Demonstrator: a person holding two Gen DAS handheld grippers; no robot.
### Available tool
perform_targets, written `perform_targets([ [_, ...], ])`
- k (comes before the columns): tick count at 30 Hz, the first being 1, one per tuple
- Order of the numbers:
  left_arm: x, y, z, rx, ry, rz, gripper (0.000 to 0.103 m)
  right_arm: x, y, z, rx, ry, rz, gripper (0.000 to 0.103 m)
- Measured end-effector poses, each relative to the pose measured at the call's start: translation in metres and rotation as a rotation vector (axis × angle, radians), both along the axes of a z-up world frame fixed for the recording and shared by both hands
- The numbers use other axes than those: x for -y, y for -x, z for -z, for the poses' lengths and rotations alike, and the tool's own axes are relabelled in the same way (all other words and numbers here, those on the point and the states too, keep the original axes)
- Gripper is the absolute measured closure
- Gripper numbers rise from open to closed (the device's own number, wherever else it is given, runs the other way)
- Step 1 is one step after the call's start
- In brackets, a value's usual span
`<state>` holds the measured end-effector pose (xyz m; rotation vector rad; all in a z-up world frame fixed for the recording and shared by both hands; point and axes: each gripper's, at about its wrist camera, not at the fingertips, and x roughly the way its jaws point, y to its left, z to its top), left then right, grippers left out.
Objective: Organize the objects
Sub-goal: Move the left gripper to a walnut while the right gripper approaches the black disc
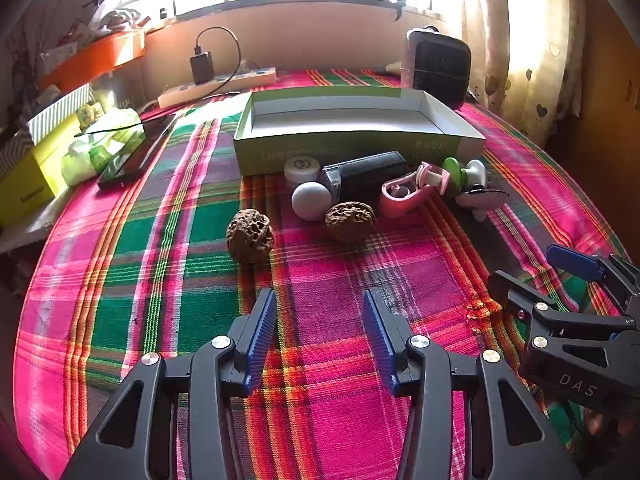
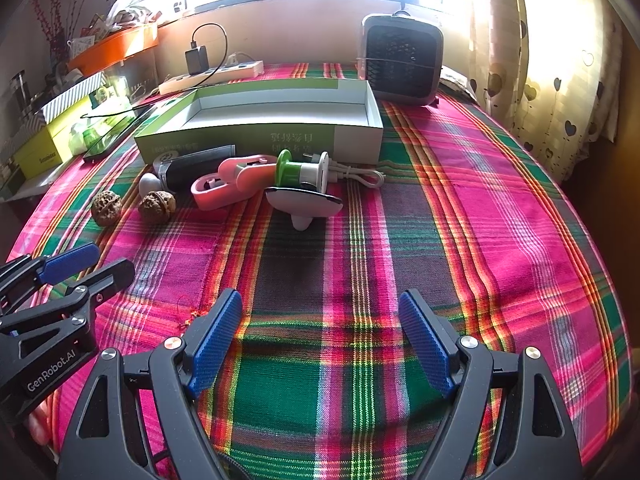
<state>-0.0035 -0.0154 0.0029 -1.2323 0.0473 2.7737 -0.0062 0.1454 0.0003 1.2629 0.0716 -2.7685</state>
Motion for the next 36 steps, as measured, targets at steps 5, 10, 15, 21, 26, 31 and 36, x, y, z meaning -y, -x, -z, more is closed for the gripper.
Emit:
perform_targets([
  [5,0.007,-0.004,-0.001,0.000,-0.020,0.010,0.060,-0.001,0.002,0.000,0.003,0.001,-0.026,0.022],
  [10,0.023,-0.003,-0.003,0.001,-0.067,-0.019,0.060,-0.001,0.005,0.000,0.003,0.001,-0.053,0.022],
  [15,0.036,0.006,-0.008,-0.014,-0.072,-0.050,0.060,-0.002,0.009,-0.001,0.011,0.002,-0.067,0.022],
  [21,0.042,0.022,-0.002,0.033,-0.098,-0.049,0.060,-0.001,0.018,-0.002,0.022,0.010,-0.097,0.022],
  [26,0.037,0.033,-0.005,0.025,-0.070,-0.026,0.060,0.000,0.027,-0.007,0.005,-0.003,-0.108,0.025],
  [31,0.039,0.042,-0.002,0.039,-0.062,-0.029,0.060,-0.002,0.037,-0.008,0.015,0.007,-0.101,0.029],
  [36,0.039,0.047,-0.002,0.039,-0.048,-0.023,0.060,0.001,0.044,-0.009,0.006,-0.012,-0.122,0.033],
])
